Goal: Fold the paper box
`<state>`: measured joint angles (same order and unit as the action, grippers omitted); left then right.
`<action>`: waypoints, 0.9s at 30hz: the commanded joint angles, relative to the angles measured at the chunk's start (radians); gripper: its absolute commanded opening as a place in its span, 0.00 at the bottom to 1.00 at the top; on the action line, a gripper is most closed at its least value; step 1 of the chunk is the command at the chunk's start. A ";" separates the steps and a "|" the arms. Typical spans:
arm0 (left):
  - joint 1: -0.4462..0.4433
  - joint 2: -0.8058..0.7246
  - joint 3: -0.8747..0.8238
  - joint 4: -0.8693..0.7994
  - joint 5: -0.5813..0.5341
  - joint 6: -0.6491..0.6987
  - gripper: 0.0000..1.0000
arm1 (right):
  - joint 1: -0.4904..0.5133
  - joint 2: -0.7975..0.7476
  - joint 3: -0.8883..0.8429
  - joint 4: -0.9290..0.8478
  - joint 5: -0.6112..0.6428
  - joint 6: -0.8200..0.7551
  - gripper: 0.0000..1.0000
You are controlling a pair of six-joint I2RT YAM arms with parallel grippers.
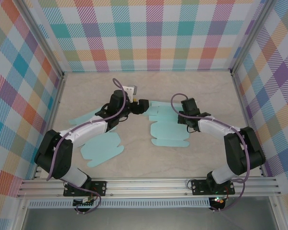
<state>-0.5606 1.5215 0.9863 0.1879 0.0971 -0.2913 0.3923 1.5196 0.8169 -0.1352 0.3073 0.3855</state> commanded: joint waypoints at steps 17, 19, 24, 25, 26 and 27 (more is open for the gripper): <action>-0.022 0.115 0.117 -0.091 -0.064 0.013 0.82 | 0.005 0.018 -0.051 0.238 -0.048 -0.066 0.00; -0.025 0.134 0.119 -0.090 -0.068 0.022 0.82 | 0.006 0.021 -0.046 0.239 -0.053 -0.063 0.00; -0.038 0.192 0.140 -0.075 -0.065 0.039 0.82 | 0.006 0.014 -0.044 0.243 -0.074 -0.059 0.00; -0.043 0.203 0.148 -0.067 -0.062 0.043 0.82 | 0.007 0.010 -0.042 0.240 -0.078 -0.057 0.00; -0.048 0.210 0.155 -0.060 -0.061 0.047 0.82 | 0.006 0.008 -0.039 0.237 -0.082 -0.057 0.00; -0.054 0.222 0.164 -0.051 -0.061 0.052 0.82 | 0.008 0.005 -0.038 0.235 -0.085 -0.058 0.00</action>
<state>-0.5934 1.7233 1.1042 0.1070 0.0330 -0.2672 0.3935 1.5291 0.7738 0.0692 0.2497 0.3313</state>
